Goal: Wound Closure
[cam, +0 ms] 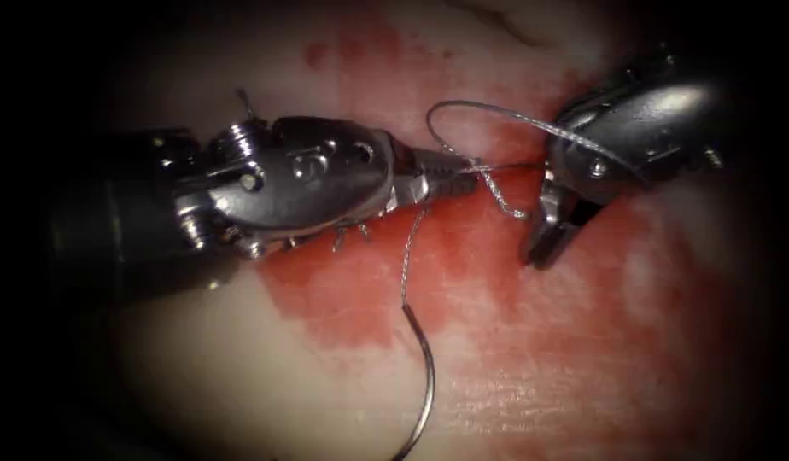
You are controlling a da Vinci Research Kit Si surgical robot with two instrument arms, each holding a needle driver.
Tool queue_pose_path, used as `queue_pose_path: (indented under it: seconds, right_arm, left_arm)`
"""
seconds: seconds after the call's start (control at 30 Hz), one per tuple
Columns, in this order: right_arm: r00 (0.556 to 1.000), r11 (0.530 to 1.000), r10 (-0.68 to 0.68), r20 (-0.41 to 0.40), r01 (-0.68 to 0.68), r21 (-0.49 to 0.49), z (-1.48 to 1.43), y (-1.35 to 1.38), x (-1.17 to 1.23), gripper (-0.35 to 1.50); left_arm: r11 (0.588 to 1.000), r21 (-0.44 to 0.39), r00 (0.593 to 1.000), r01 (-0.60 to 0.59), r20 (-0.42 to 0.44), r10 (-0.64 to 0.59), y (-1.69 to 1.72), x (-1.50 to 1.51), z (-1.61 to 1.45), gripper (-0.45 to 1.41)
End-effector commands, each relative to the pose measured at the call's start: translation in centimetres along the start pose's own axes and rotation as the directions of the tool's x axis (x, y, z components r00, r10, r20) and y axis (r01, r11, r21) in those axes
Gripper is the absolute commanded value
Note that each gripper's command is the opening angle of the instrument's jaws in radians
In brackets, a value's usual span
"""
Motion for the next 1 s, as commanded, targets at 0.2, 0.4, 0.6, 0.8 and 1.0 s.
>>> queue_pose_path:
  seconds: [0.2,0.4,0.6,0.8,1.0]
  right_arm:
    - [0.982,0.989,0.028,-0.189,-0.054,-0.135,-0.21,0.07,0.11,-0.35]
    - [0.934,0.97,0.089,-0.345,-0.159,-0.181,-0.19,0.02,0.18,-0.35]
    - [0.85,0.916,0.118,-0.513,-0.292,-0.273,-0.36,0.04,0.11,-0.35]
    - [0.813,0.823,0.174,-0.555,-0.429,-0.372,-0.57,0.11,-0.25,-0.35]
    - [0.797,0.75,0.228,-0.559,-0.51,-0.422,-0.44,0.21,-0.48,-0.35]
  left_arm:
    - [1.0,-0.007,1.0,-0.011,0.012,0.012,0.16,-0.04,0.03,-0.35]
    - [0.999,-0.014,0.999,-0.031,0.035,0.032,0.33,-0.25,0.02,-0.35]
    - [0.998,-0.027,0.997,-0.048,0.062,0.05,0.57,-0.49,0.02,-0.35]
    - [0.997,-0.061,0.995,-0.057,0.078,0.062,1.13,-0.56,-0.04,-0.35]
    - [0.99,-0.115,0.991,-0.082,0.092,0.093,1.76,-0.68,-0.13,-0.35]
